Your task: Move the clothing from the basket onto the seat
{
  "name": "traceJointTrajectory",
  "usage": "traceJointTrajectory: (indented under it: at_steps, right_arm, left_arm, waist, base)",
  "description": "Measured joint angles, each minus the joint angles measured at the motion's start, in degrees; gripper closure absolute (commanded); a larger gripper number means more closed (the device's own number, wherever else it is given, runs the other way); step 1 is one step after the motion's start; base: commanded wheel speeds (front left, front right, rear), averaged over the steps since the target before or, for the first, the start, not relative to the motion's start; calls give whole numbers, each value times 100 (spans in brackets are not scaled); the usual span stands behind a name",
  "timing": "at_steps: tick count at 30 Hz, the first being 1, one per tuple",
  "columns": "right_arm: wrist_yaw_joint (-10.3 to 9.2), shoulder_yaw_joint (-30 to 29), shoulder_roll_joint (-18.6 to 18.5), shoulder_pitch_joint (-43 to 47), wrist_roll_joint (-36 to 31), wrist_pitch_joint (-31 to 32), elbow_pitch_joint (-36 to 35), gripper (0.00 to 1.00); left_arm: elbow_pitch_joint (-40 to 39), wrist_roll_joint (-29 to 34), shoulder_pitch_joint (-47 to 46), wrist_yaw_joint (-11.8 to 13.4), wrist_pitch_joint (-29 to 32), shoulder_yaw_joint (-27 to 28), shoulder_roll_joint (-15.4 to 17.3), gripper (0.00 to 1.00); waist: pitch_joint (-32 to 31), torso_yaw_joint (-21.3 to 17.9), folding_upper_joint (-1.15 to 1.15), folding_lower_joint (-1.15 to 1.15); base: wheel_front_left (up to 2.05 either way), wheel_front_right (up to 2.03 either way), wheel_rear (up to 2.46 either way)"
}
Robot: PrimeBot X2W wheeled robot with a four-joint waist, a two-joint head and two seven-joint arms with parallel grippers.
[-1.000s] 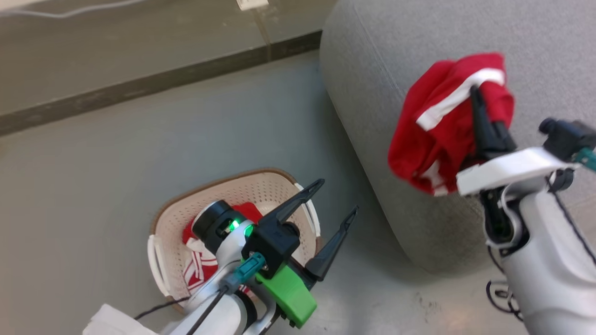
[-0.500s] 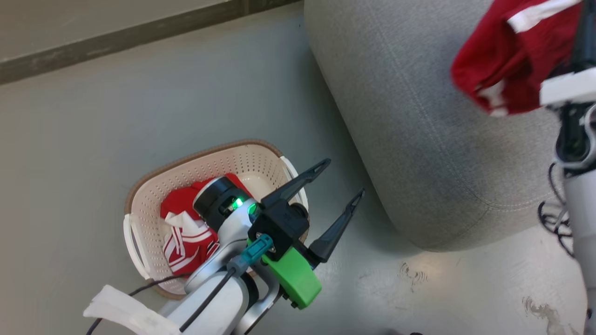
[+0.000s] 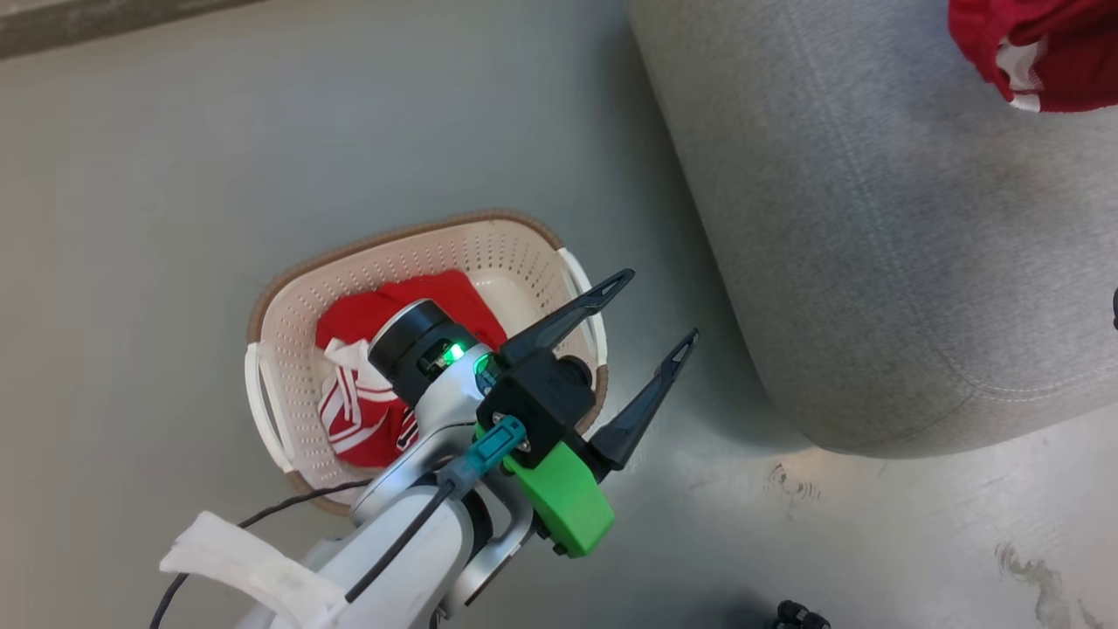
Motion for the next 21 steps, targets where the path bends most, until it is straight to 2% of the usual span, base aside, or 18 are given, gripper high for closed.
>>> traceJointTrajectory:
  at_steps: [5, 16, 18, 19, 20, 21]
  right_arm:
    - [23, 74, -59, -21, -59, -3, 501, 100]
    - [170, -32, 225, 19, -36, -3, 1269, 100]
    - [216, -53, 209, 17, -38, -3, 1316, 52]
    - [235, -57, 205, 15, -38, -3, 1336, 10]
    - [242, -63, 204, 10, -43, -3, 1350, 0]
    - [272, -70, 204, 4, -54, -3, 1367, 0]
  left_arm:
    - [2, -1, -60, -2, 45, 0, -13, 0]
    - [51, 25, -238, -8, 63, 54, 58, 0]
    - [57, 25, -260, -10, 64, 53, 68, 0]
    - [60, 25, -273, -22, 64, 53, 68, 0]
    - [67, 25, -287, -26, 64, 53, 69, 0]
    - [76, 25, -299, -26, 64, 56, 69, 0]
  waist:
    - [220, 115, 0, 0]
    - [557, 191, 0, 0]
    - [569, 176, 0, 0]
    - [573, 169, 0, 0]
    - [575, 162, 0, 0]
    - [574, 154, 0, 0]
  base:
    - [0, 0, 0]
    - [0, 0, 0]
    - [0, 0, 0]
    - [0, 0, 0]
    - [0, 0, 0]
    - [0, 0, 0]
